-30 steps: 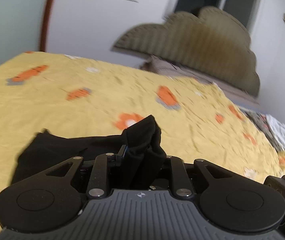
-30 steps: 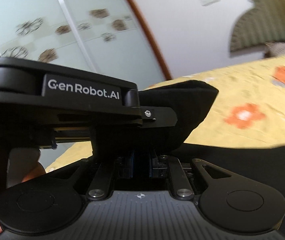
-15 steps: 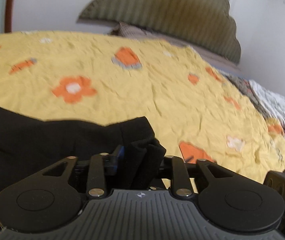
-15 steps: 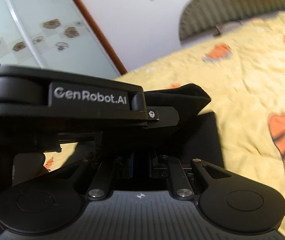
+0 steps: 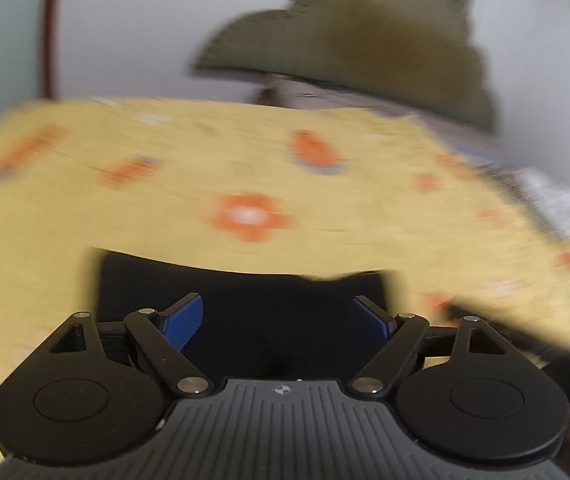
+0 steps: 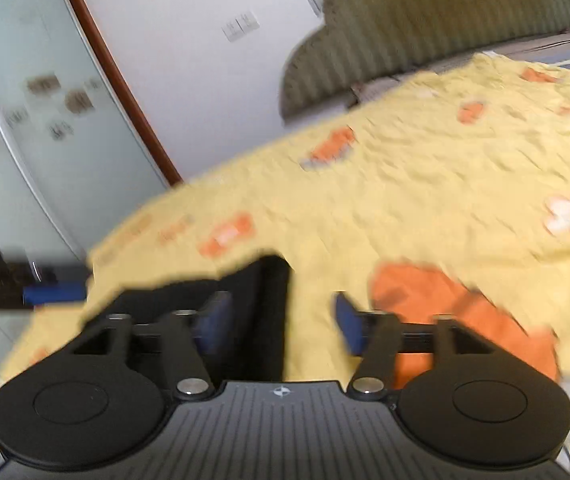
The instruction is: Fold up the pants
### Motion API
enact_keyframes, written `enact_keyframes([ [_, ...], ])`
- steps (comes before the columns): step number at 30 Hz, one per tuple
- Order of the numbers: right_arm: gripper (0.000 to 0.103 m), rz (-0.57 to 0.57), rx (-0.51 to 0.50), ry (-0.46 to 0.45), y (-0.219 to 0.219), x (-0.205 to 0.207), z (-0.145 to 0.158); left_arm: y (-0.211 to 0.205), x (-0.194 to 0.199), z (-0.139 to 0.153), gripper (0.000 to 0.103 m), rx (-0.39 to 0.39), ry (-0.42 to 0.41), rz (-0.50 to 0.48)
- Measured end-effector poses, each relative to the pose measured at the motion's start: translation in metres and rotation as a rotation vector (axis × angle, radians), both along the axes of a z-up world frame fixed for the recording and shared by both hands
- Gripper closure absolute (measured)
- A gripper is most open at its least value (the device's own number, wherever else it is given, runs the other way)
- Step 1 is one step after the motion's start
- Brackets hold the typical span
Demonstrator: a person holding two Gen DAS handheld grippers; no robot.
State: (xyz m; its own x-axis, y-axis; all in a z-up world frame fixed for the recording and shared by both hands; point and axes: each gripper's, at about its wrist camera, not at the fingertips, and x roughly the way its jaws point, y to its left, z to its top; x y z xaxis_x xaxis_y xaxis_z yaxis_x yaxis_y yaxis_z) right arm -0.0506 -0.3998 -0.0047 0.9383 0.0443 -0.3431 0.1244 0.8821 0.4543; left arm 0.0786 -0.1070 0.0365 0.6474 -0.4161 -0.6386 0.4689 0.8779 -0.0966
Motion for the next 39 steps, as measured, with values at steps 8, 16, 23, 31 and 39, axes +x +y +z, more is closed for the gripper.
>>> enact_keyframes([
  [8,0.077,0.172,0.156,0.095,-0.009,0.090,-0.027,0.035,0.000,-0.051,0.022,0.145,0.143,0.006],
  [16,0.083,0.072,-0.045,0.163,0.006,0.099,-0.026,0.047,-0.014,-0.049,0.023,0.151,0.145,-0.084],
  [23,0.066,0.049,-0.334,0.051,0.086,0.058,0.019,0.106,0.036,-0.023,0.022,-0.020,0.164,0.172],
  [31,0.068,0.607,-0.633,-0.019,0.244,0.059,0.006,0.092,0.119,-0.031,0.025,-0.063,0.296,0.144],
  [39,0.069,0.677,-1.092,0.013,0.307,0.058,-0.037,0.105,0.119,-0.033,0.024,0.104,0.217,0.130],
])
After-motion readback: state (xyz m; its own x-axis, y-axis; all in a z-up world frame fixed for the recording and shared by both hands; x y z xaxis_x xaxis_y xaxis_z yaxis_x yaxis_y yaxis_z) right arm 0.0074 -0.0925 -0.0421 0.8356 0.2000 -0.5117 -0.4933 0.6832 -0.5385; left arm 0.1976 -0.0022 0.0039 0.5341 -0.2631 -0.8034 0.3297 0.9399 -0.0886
